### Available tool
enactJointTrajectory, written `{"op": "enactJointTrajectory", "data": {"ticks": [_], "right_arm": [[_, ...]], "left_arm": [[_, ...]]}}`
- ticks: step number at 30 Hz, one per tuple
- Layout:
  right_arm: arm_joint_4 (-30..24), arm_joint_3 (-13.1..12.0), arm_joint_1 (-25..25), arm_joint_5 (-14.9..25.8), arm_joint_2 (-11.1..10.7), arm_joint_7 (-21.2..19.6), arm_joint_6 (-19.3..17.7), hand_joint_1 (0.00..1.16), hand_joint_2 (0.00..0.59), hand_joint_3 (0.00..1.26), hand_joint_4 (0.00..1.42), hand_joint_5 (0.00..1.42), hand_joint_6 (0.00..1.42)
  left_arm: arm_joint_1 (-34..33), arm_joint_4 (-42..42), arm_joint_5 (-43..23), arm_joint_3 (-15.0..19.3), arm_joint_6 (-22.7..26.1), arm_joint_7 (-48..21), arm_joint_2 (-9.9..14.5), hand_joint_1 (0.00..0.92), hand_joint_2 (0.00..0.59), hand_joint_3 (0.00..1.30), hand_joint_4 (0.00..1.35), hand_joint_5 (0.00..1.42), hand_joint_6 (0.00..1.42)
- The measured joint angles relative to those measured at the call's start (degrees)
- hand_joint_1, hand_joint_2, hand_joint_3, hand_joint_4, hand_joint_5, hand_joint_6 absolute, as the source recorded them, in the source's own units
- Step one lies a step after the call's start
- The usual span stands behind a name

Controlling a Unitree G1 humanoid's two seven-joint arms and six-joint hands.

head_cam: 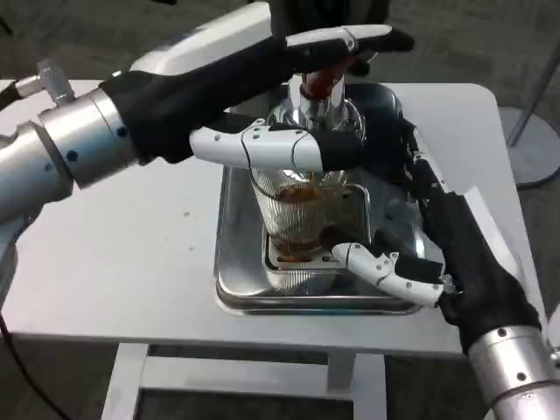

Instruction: Grasp the cup under the faucet to collect the drink, then remove the cup.

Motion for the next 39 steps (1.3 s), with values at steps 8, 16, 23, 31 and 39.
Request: {"op": "enactJointTrajectory", "data": {"ticks": [8,16,23,31,39], "right_arm": [[2.0,0.2,-1.7,0.1,1.1,-1.0,-0.5,0.80,0.222,0.00,0.07,0.12,0.28],[3.6,0.3,-2.7,0.1,1.5,-1.2,-0.7,0.79,0.224,0.00,0.07,0.13,0.28],[4.0,0.4,-3.5,0.1,1.7,-1.7,-0.7,0.79,0.224,0.00,0.08,0.13,0.28],[4.8,0.8,-3.9,0.1,1.8,-2.1,-0.7,0.78,0.233,0.01,0.09,0.13,0.28],[6.4,1.0,-5.3,0.2,2.0,-2.3,-0.7,0.77,0.233,0.01,0.09,0.13,0.28]], "left_arm": [[-0.2,0.9,0.0,-0.1,-1.1,0.0,0.1,0.000,0.050,0.14,0.08,0.17,0.26],[-0.4,1.7,0.0,-0.2,-2.2,0.0,0.2,0.000,0.047,0.14,0.08,0.17,0.26],[-0.8,2.5,0.0,-0.4,-2.9,0.0,0.2,0.000,0.040,0.14,0.08,0.17,0.26],[-0.9,3.0,0.0,-0.4,-3.6,0.0,0.3,0.000,0.037,0.14,0.08,0.17,0.26],[-1.2,3.8,0.0,-0.4,-4.3,0.0,0.5,0.000,0.036,0.14,0.08,0.17,0.26]]}}
